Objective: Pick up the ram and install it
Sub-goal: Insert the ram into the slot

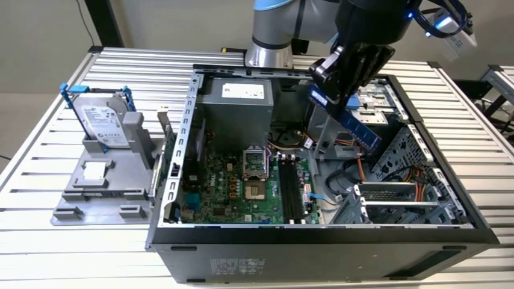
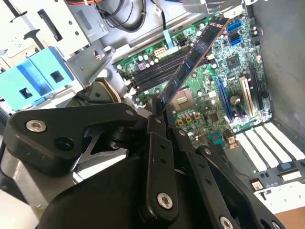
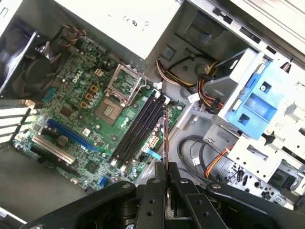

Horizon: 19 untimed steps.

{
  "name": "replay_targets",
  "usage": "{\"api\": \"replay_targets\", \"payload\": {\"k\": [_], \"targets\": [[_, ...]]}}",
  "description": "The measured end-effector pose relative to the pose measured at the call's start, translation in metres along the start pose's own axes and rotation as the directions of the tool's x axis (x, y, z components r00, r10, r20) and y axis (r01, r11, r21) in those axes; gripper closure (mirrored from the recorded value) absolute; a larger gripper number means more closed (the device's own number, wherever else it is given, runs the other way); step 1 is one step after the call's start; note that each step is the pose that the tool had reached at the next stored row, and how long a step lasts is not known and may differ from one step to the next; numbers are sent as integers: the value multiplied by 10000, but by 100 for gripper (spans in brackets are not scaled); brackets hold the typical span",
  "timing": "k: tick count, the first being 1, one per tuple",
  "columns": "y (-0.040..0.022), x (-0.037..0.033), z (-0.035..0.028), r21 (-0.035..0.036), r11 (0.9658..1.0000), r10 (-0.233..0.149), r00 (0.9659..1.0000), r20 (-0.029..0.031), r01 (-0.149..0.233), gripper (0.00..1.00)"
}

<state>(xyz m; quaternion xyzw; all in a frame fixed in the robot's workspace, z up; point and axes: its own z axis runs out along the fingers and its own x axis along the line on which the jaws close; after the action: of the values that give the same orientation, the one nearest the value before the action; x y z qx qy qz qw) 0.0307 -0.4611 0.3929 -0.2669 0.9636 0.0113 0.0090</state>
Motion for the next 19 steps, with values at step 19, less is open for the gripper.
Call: {"api": "replay_targets", "payload": {"k": [19], "targets": [[1, 2, 0, 28, 9918, 1279, 9918, 24, -1279, 100]]}}
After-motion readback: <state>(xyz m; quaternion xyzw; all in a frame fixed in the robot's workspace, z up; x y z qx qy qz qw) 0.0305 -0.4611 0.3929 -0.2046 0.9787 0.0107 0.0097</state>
